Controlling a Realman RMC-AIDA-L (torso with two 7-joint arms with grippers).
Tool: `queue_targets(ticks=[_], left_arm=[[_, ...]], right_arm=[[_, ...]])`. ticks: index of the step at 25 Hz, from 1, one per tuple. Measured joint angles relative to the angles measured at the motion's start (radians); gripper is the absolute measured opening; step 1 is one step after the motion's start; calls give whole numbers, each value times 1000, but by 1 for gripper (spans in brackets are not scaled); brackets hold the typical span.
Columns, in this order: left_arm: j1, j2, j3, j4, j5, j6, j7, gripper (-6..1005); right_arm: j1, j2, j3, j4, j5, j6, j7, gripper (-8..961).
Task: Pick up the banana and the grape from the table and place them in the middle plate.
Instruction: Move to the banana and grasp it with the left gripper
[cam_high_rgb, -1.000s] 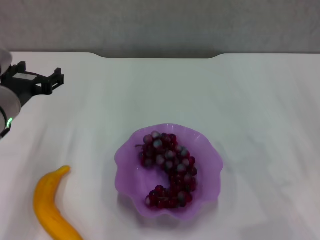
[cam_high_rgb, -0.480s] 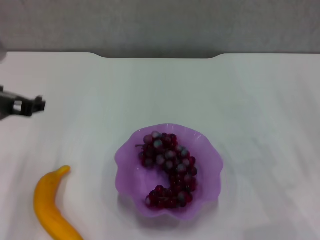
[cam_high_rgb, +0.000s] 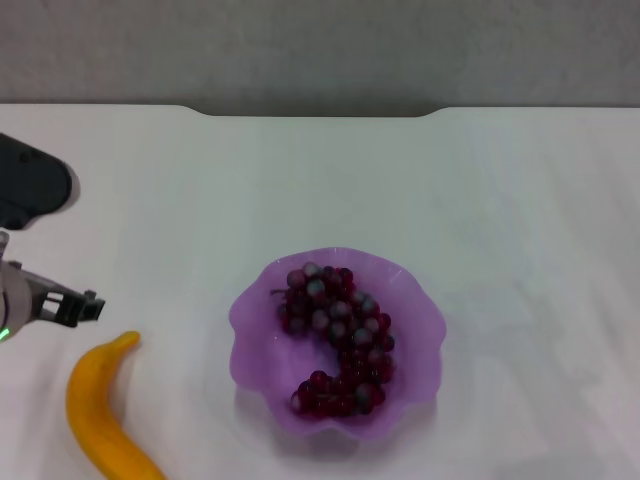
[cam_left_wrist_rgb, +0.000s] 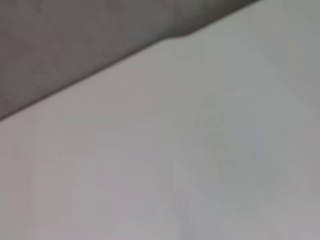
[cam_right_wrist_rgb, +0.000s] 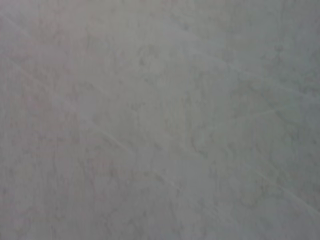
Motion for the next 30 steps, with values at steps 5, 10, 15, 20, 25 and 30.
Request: queue_targets(ticks=[5, 10, 15, 20, 25, 30], left_arm=[[-3, -31, -23, 43, -23, 23, 0, 813], [-19, -52, -59, 102, -82, 44, -1, 809], [-42, -42, -42, 134, -165, 71, -1, 805], [-75, -32, -28, 189, -172, 63, 0, 801], [-95, -33, -26, 233, -169, 48, -1, 797], [-111, -34, -15, 285, -174, 32, -1, 793]], right_arm=[[-1, -1, 0, 7, 1, 0, 2, 882], [-4, 0, 0, 8, 1, 1, 4, 882], [-9, 0, 1, 9, 1, 1, 4, 881], [-9, 0, 1, 9, 1, 2, 5, 881], [-10, 0, 2, 9, 1, 2, 5, 881], [-10, 0, 2, 10, 1, 2, 5, 881]])
